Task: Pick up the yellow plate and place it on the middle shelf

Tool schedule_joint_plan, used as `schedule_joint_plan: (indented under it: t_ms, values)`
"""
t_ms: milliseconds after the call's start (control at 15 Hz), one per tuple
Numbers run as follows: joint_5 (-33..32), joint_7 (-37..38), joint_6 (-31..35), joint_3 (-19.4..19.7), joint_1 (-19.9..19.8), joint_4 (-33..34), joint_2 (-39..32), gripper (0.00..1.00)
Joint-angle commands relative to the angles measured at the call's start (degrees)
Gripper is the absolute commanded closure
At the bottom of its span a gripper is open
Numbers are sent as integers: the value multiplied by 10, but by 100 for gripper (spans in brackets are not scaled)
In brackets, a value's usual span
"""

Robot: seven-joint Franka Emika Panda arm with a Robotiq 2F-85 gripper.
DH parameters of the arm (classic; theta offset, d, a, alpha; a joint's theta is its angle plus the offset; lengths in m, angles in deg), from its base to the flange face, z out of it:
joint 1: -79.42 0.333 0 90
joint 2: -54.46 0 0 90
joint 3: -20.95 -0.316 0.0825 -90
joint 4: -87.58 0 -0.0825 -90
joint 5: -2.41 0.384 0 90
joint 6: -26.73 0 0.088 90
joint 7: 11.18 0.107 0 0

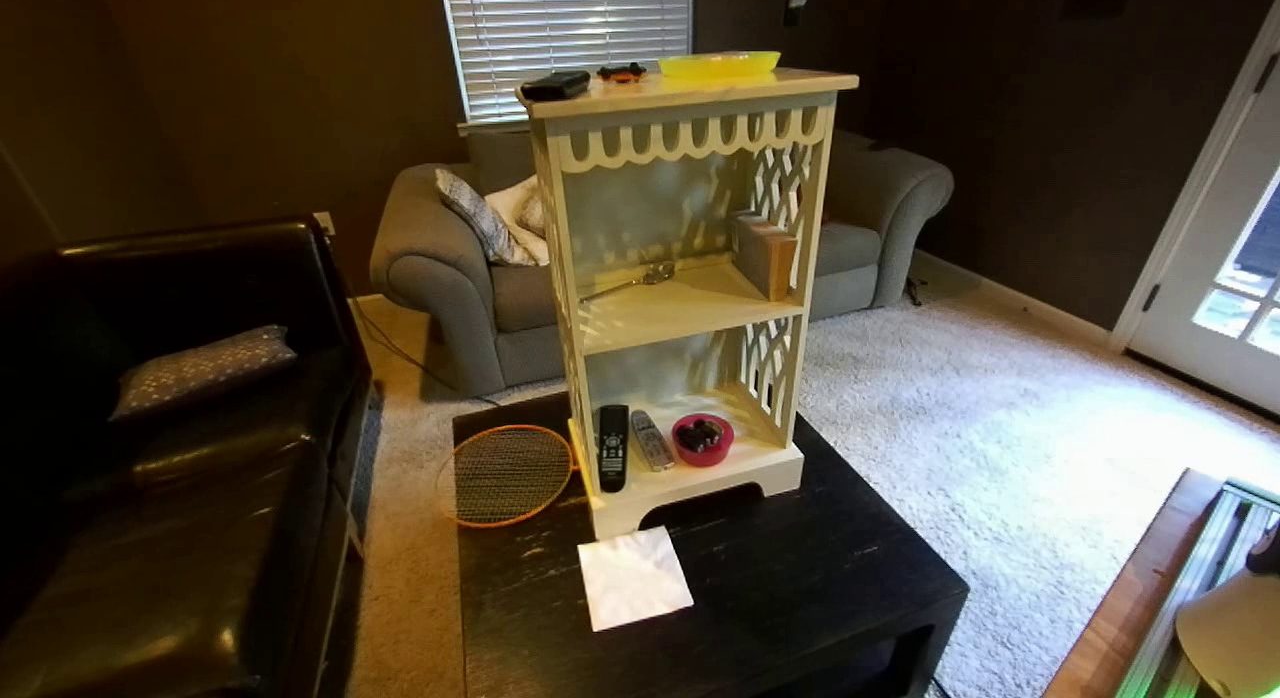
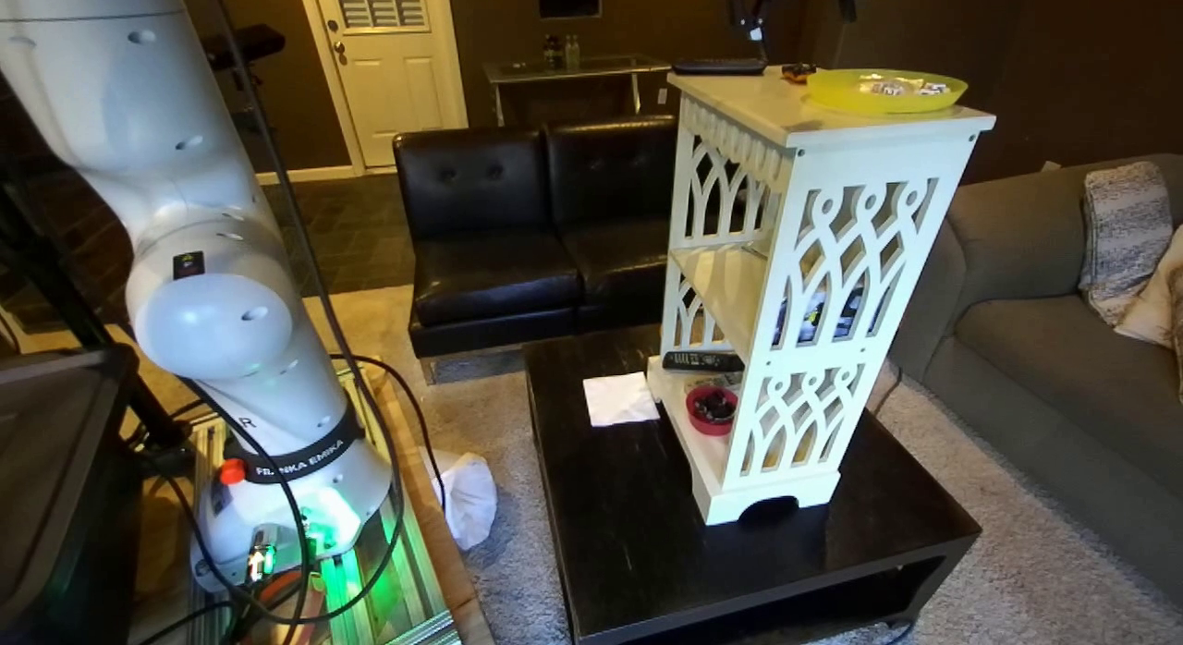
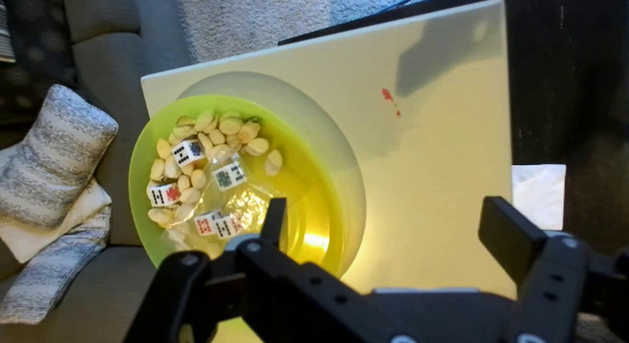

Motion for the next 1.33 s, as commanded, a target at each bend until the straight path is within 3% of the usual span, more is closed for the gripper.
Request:
schedule_joint_plan:
  t_ms: [0, 200, 400, 533, 800, 1000, 1200, 1267]
  values:
    - [15, -31, 32, -9, -9, 36, -44, 0]
    - [26, -49, 53, -17, -9, 48, -59, 0]
    - [38, -67, 53, -25, -10, 64, -75, 28]
    - [52, -79, 49, -28, -12, 75, -85, 39]
    - [72, -96, 48, -29, -17, 93, -103, 37]
    - [90, -105, 44, -31, -21, 104, -114, 42]
    - [97, -106, 42, -31, -24, 113, -125, 61]
    - [100, -107, 41, -31, -25, 116, -128, 59]
